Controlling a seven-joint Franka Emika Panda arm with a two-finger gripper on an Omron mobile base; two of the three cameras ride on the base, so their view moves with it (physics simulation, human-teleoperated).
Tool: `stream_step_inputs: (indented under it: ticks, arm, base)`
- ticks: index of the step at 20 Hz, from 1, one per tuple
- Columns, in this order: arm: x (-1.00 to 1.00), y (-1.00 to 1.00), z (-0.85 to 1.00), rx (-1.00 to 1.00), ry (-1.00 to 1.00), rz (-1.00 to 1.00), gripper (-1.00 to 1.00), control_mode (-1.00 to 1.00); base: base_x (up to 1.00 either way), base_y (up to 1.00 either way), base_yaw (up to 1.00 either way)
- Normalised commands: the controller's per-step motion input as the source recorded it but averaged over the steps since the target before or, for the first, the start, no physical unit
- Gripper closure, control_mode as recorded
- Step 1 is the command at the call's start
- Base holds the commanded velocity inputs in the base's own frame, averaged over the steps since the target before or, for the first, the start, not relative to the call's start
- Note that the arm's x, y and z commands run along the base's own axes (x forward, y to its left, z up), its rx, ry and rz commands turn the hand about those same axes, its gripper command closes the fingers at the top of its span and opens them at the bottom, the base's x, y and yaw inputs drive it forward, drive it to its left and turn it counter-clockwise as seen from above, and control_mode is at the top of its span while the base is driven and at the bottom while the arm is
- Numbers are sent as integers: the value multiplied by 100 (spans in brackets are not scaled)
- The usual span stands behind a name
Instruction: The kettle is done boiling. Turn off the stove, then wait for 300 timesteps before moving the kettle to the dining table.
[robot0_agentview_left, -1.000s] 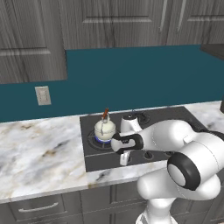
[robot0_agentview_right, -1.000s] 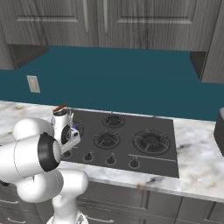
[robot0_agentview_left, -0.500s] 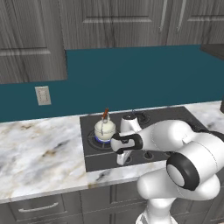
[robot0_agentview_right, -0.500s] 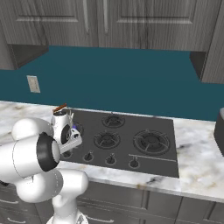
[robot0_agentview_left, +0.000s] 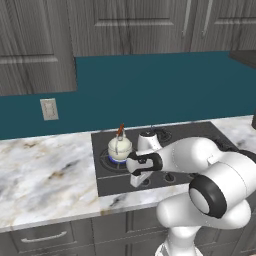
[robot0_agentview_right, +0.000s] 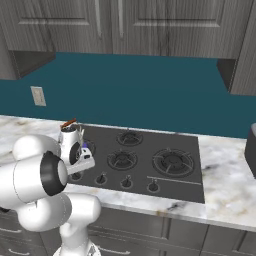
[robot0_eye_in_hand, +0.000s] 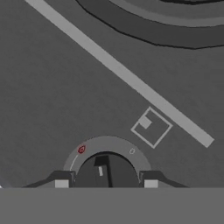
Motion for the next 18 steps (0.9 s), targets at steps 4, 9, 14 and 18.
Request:
stream_step_inputs:
  ticks: [4, 9, 14, 18]
  arm:
    - [0, 0, 0, 0, 0, -21, 100, -100]
    - [0, 0, 0, 0, 0, -22, 100, -100]
    - [0, 0, -1, 0, 0, -23, 100, -100]
    - [0, 0, -1, 0, 0, -23, 100, -100]
  base:
    - [0, 0, 0]
    - [0, 0, 0]
    - [0, 0, 0]
    - [0, 0, 0]
